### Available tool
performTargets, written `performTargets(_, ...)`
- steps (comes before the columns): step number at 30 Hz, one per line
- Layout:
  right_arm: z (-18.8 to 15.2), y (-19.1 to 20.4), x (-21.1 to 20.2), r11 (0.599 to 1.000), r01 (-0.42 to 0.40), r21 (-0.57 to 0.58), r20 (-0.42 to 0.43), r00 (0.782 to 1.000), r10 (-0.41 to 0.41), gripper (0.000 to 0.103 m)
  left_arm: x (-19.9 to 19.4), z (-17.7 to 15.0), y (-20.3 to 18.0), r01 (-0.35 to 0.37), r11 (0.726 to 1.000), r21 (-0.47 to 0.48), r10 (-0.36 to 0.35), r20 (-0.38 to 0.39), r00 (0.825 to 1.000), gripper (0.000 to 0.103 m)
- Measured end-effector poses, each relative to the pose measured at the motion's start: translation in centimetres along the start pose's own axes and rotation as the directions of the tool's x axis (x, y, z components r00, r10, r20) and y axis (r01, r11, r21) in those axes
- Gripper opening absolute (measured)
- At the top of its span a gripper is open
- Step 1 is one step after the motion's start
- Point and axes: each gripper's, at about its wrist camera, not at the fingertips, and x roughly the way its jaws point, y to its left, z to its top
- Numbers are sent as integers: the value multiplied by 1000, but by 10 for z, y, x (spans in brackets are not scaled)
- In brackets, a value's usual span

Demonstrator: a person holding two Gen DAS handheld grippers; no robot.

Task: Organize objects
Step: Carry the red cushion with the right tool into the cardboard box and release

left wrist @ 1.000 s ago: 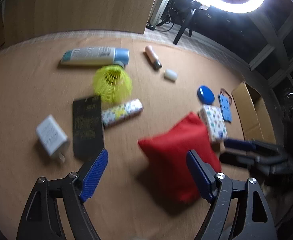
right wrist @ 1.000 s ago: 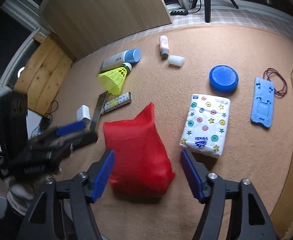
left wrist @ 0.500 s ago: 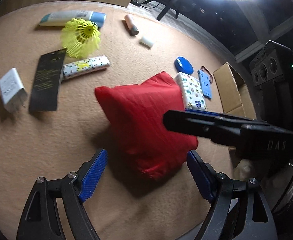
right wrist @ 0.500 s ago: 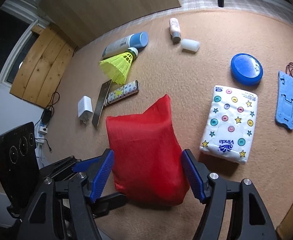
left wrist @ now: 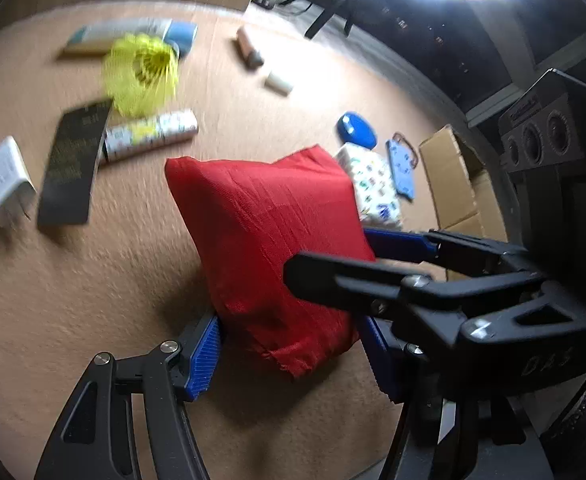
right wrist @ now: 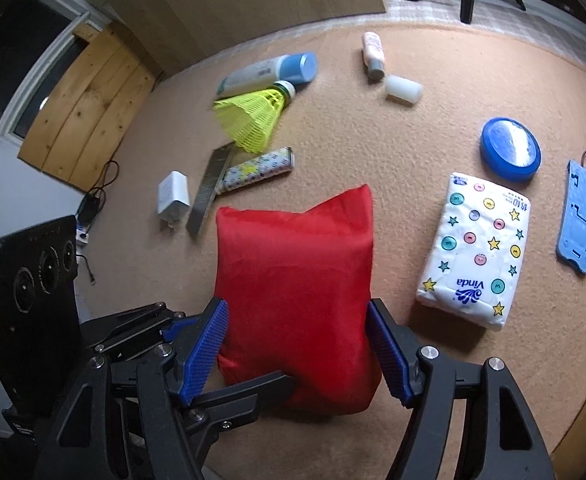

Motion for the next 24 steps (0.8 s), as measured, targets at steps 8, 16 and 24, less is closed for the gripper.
performTargets(8,-2,-1,-51,1000,-13,10,105,994,12,67,-37,15,-42,9,997,80,-16,84,996,66)
performTargets(16,-23,-34,-120,995,74,64,211,974,-86,67,-29,25,-117,66,973,220,-85,79,993,66)
performTargets(24,-61,-87,-173,973,144,178,268,945,-189,67,6,21,-194,144,927,346,-157,8,988,66)
